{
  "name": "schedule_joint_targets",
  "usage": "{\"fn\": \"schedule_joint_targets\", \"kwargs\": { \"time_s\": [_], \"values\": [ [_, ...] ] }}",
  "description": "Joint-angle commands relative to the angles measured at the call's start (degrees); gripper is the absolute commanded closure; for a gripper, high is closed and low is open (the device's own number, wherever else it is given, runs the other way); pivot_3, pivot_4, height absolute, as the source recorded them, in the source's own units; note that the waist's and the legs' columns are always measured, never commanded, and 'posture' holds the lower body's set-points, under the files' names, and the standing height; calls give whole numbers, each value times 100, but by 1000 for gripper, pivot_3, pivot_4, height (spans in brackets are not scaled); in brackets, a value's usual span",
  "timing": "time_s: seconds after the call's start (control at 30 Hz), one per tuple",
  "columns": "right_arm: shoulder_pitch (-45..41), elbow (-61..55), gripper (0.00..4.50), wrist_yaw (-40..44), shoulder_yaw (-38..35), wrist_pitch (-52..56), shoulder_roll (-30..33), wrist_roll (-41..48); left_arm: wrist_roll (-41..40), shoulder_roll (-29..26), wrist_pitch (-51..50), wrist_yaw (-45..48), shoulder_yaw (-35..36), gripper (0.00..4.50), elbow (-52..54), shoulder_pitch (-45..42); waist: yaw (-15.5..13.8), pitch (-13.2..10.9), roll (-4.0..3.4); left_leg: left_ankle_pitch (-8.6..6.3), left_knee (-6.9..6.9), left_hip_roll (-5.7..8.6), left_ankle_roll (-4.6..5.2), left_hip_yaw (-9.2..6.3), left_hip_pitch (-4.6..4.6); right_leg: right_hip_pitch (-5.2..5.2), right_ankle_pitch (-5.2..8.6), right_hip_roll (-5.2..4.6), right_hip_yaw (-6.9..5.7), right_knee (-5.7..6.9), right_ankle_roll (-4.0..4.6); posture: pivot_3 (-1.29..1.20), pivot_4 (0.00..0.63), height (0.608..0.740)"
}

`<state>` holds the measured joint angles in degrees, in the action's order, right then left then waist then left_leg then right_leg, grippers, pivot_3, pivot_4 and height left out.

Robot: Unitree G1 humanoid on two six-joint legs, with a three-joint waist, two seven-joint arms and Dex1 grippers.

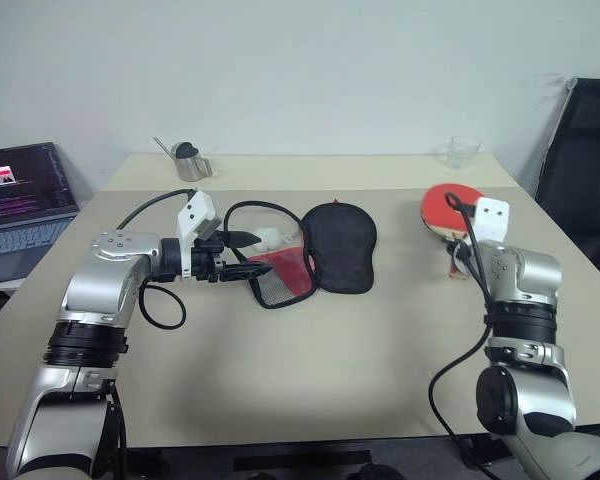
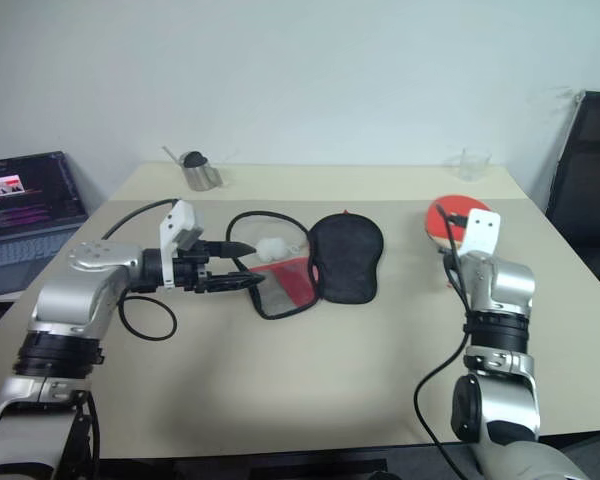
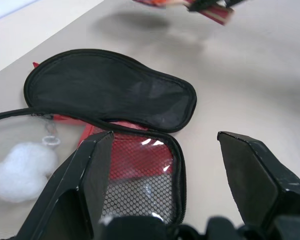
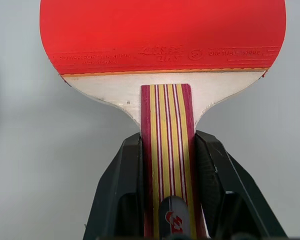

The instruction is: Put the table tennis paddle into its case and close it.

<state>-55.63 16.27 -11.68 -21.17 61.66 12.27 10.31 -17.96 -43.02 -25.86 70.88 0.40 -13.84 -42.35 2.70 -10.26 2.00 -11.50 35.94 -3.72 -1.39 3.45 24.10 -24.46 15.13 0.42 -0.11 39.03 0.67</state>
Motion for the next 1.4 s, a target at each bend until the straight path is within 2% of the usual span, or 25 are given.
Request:
{"fn": "schedule_joint_targets", "kwargs": {
  "time_s": [0.03, 0.27, 0.47, 0.9, 1.4],
  "values": [
    [-565, -49, 3455, -26, 56, -194, -388, 192, -48, -154, 8, -33, 120, 866, 197, -52, 6, 0, 0, 0, 0, 0, 0, 0, 6, -5, 0, 0, -1, -2, 0, 0, 150, 740],
    [-1078, 737, 3455, -289, 276, -826, -1535, 172, -132, -243, -135, -162, 213, 866, 504, 202, 19, 0, 0, 1, 4, 0, -1, 3, 71, -79, -17, -4, 1, 7, 27, 0, 150, 740],
    [-1212, 1270, 3455, -392, 336, -1183, -2003, 255, -196, -344, -336, -282, 315, 866, 823, 456, -28, 0, 0, 0, 4, 1, -1, 0, 80, -81, -17, -17, -7, 2, 27, 0, 150, 740],
    [-1272, 2215, 3455, -475, 376, -1686, -2007, 244, -360, -508, -638, -501, 420, 866, 1266, 761, -68, 0, 0, 1, 8, 4, -1, -4, 80, -76, -19, -30, -30, 7, 25, 0, 150, 740],
    [-1045, 2285, 3455, -625, 282, -1503, -1973, 334, -298, -485, -602, -480, 264, 866, 1173, 647, -68, 1, 1, 1, 9, 5, -1, -4, 80, -75, -20, -31, -29, 7, 25, 0, 150, 740]
  ]
}}
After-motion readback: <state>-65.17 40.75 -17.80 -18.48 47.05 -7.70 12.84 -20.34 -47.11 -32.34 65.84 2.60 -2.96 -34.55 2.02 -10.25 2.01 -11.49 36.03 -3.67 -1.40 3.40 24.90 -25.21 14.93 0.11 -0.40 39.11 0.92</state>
